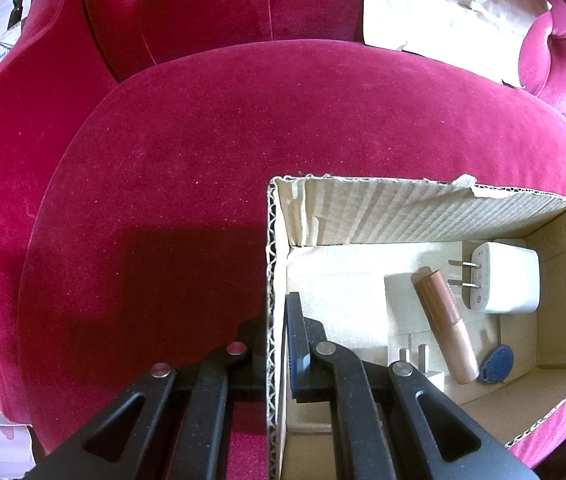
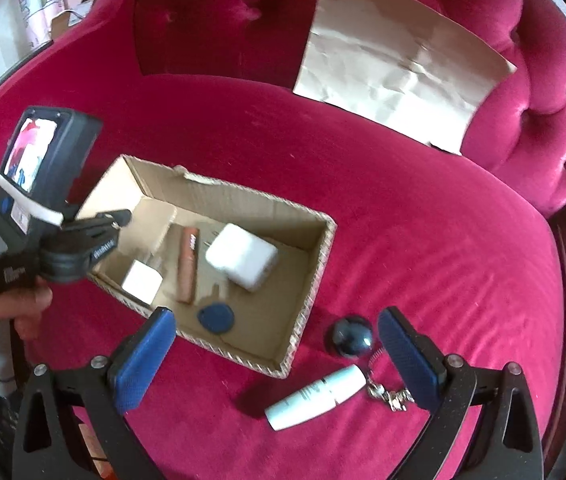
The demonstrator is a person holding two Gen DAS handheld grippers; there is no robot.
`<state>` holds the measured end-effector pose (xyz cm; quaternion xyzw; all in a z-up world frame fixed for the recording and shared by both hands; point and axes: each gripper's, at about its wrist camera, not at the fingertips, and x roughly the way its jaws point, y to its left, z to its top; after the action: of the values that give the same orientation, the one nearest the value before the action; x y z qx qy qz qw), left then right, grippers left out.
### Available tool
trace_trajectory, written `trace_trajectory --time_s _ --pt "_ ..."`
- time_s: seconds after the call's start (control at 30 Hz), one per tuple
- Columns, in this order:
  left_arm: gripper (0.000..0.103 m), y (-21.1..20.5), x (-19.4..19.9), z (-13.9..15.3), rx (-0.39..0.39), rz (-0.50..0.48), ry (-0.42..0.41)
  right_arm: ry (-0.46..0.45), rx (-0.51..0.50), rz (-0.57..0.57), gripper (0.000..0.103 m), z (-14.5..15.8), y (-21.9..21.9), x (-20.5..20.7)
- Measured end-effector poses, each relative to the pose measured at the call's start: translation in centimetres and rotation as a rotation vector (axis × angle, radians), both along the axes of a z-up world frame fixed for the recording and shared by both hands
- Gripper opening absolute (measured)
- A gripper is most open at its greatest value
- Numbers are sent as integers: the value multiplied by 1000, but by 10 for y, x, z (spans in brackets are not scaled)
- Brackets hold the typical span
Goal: Organize rigid objects
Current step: 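Move the open right gripper toward the white bottle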
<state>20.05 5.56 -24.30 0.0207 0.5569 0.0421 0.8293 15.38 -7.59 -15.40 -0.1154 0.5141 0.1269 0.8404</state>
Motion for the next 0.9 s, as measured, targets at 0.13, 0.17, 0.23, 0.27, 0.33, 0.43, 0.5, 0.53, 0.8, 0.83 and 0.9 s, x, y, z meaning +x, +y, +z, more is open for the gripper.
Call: trace_trajectory --time_s 0.13,0.17,0.23,0.27,0.33,0.43,0.5,0.53,0.8,0.83,0.9 --pt "5 0 -1 0 3 -2 -2 9 -16 -30 103 -1 -12 -9" --pt "5 0 -1 0 3 -2 -2 12 -22 -40 103 -2 -15 -11" --pt "5 -1 -1 0 3 -2 -2 24 -30 -56 103 -4 -19 -13" --pt "5 0 -1 0 2 -2 -2 29 -32 -66 103 -5 -22 -15" --pt "5 -1 -2 0 3 -2 -2 33 -35 -82 103 -6 -26 -17" --pt "5 -1 -2 0 3 -1 -2 42 -41 -103 103 -9 -32 -22" --pt "5 -1 -1 0 3 -2 -2 51 -47 -120 103 -12 -35 -25" --pt "5 -1 -1 0 4 -2 -2 56 -49 -132 103 -14 -38 -26" --pt "5 -5 -2 0 11 -5 -5 102 -58 -190 103 -36 -49 -30" --pt "5 -5 -3 0 10 -5 -5 106 -55 -196 103 -38 -50 -30" --pt "5 -6 -3 0 11 -5 -6 116 -54 -219 103 -44 -52 -30"
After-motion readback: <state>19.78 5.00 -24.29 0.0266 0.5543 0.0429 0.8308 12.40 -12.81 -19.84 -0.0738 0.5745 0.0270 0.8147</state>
